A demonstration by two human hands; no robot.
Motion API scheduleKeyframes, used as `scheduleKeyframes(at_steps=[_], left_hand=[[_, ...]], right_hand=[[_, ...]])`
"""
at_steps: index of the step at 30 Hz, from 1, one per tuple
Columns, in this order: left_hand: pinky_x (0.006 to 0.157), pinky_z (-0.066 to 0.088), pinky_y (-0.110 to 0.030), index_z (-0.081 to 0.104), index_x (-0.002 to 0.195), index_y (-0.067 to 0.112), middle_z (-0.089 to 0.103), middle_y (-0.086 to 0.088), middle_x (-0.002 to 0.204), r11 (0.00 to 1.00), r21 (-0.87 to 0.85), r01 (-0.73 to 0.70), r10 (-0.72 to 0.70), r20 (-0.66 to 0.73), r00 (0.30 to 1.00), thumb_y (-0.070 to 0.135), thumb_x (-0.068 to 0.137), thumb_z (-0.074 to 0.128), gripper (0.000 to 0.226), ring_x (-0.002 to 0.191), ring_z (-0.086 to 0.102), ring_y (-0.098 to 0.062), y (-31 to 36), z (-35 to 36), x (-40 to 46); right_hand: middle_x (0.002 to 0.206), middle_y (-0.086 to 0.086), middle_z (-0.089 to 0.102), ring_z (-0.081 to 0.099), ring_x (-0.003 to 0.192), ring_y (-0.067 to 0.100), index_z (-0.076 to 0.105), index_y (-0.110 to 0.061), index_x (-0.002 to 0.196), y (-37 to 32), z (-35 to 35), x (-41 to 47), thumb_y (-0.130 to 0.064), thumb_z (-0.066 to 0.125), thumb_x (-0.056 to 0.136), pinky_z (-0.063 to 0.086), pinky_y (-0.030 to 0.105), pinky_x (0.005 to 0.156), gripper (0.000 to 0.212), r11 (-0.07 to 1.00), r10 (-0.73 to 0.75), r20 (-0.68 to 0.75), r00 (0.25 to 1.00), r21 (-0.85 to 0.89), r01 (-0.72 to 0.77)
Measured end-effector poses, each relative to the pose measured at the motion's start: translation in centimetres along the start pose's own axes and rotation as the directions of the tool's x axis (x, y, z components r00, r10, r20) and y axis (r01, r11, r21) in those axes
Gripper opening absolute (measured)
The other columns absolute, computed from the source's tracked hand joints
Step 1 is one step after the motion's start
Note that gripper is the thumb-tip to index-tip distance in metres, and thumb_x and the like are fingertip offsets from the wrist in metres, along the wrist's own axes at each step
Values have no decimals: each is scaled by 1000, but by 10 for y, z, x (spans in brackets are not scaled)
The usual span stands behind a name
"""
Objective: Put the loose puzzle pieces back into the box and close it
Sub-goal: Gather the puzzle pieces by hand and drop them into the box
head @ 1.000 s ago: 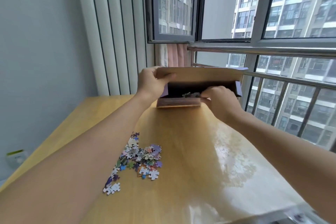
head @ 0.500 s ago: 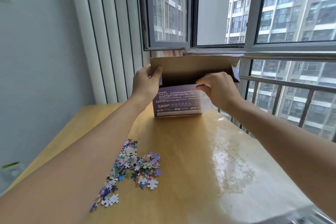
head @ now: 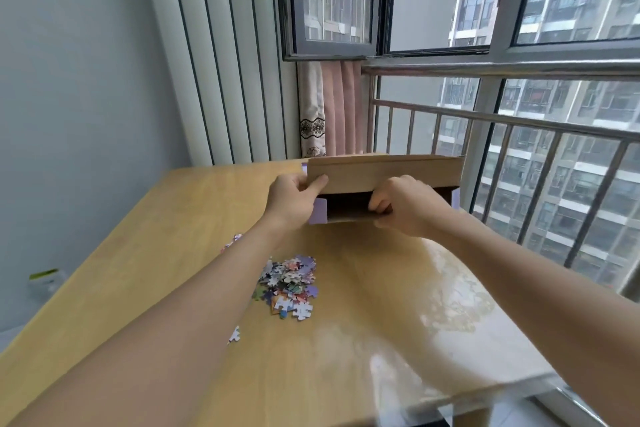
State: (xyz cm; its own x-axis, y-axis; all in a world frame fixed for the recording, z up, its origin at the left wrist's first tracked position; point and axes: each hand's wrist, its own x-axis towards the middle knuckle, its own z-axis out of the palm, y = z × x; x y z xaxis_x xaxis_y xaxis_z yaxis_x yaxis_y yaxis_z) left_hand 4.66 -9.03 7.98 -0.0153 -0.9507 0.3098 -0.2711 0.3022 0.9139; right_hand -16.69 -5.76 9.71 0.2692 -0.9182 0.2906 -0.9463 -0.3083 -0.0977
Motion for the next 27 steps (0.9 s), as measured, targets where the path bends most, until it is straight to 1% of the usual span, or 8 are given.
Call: scheduleKeyframes(at_steps=[3,6,8,11,14,17,22,27], left_hand=[[85,54,-27,77,102,15,76,4,99,998,61,4,-10,99,995,29,95,68,18,98,69,-15,-17,6,-6],[89,53,-22,78,103,9,77,-3,104,987,160,2,-51,302,952,12,93,70,13,104,70,-18,-28,-2,-11],[90,48,-13,75,106,10,74,-2,114,959,281,-42,-83,418,904,7,92,68,16,114,66,-15,-29,-24,-17],[103,44,-26,66,124,29,60,7,136,824,553,-125,-115,378,919,38,92,70,33,132,51,-11,-29,-76,-36],[114,33,-33,47,146,29,42,5,155,692,720,-41,-204,249,947,69,90,51,69,142,38,-16,-45,-126,-64],[123,20,-41,24,157,22,24,0,165,613,787,69,-339,183,923,104,59,21,128,151,22,-21,-68,-153,-94],[119,21,-28,23,155,29,29,18,150,721,692,43,-276,230,933,96,54,54,126,146,23,-7,-86,-159,-140],[117,28,-29,26,154,35,26,20,159,711,701,-57,-140,220,965,87,64,61,110,145,26,-1,-98,-144,-139]], right_hand=[[76,-13,71,66,75,13,78,-28,84,-19,5,-4,-19,77,78,58,34,71,10,987,-4,50,999,162,-4],[69,-11,71,63,66,8,76,-30,74,-51,5,-12,-11,74,78,50,25,64,19,945,-169,127,977,303,124],[80,-16,72,65,74,3,74,-34,91,-74,8,-20,-19,81,78,48,21,69,21,908,-239,273,932,403,115],[133,-11,58,56,118,11,41,-27,149,-100,26,-28,-43,87,72,46,25,93,92,948,-235,464,854,303,97],[167,-2,12,22,150,16,3,-24,161,-117,51,-30,-56,85,68,24,28,117,128,972,-194,518,833,213,94],[167,-3,-14,1,155,16,-9,-27,160,-122,74,-26,-69,80,63,12,32,122,138,959,-135,496,857,282,-12],[167,-4,8,20,151,15,8,-22,160,-127,97,-24,-78,70,67,22,28,119,125,939,-138,400,906,344,-9],[147,0,49,49,132,16,39,-21,149,-130,112,-25,-73,65,77,41,34,108,92,926,-170,150,974,362,106]])
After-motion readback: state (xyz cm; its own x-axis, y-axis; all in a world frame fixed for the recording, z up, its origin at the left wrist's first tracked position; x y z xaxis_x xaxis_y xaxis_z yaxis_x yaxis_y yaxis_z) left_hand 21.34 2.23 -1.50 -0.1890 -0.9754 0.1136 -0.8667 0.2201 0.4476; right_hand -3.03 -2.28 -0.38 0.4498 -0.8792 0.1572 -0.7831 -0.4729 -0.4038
